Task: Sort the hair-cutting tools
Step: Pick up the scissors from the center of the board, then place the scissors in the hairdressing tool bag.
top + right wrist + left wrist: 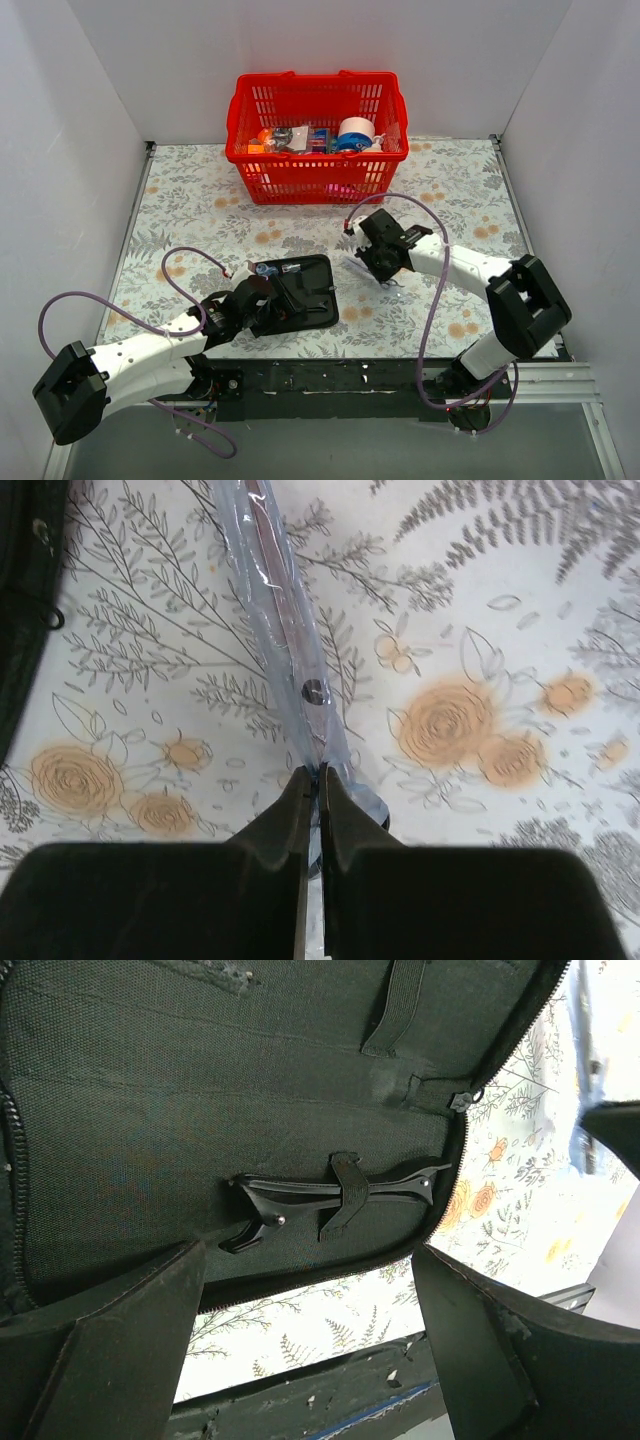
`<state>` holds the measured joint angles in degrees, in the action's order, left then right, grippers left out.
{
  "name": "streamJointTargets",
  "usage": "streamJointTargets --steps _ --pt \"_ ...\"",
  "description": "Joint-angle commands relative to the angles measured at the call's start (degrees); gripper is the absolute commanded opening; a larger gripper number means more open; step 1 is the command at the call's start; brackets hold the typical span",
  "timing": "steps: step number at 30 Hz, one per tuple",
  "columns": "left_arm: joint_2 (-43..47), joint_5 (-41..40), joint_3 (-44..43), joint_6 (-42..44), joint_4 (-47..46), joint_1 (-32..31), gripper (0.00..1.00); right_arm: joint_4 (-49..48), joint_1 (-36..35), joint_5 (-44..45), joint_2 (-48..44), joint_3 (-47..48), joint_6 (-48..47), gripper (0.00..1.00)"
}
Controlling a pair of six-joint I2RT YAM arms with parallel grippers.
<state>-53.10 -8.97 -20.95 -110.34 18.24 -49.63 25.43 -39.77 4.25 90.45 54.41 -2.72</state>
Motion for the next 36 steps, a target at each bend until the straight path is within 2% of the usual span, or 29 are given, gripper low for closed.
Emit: streamJointTargets --steps 1,6,11,19,23,29,36 --pt "0.1 1.6 0.0 0.7 3.3 -0.1 0.84 13.0 -2.6 7.3 -4.8 5.2 0.1 0.01" --pt "0.0 1.9 -0.6 0.8 4.5 -0.1 0.84 16.9 -6.5 9.6 -5.1 9.2 -2.3 0.01" --pt "-1.1 2.8 -2.1 1.8 6.3 -0.1 0.83 15.5 -11.2 9.1 -5.2 9.0 -5.5 0.01" --pt "0.8 3.5 -1.6 1.3 8.5 -0.2 0.82 7.7 -17.2 11.5 -4.7 6.1 -11.2 0.01" --pt "1.4 4.1 -1.9 1.5 9.3 -0.2 0.82 3.2 -17.9 12.1 -3.4 5.2 -14.6 0.01" --pt "1.2 6.1 -2.9 2.5 10.1 -0.2 0.82 -5.4 -17.9 19.2 0.3 3.2 -20.4 0.01" --pt "1.4 6.2 -2.6 2.9 10.9 -0.3 0.81 -14.2 -19.6 17.6 0.1 -1.2 -27.9 0.01"
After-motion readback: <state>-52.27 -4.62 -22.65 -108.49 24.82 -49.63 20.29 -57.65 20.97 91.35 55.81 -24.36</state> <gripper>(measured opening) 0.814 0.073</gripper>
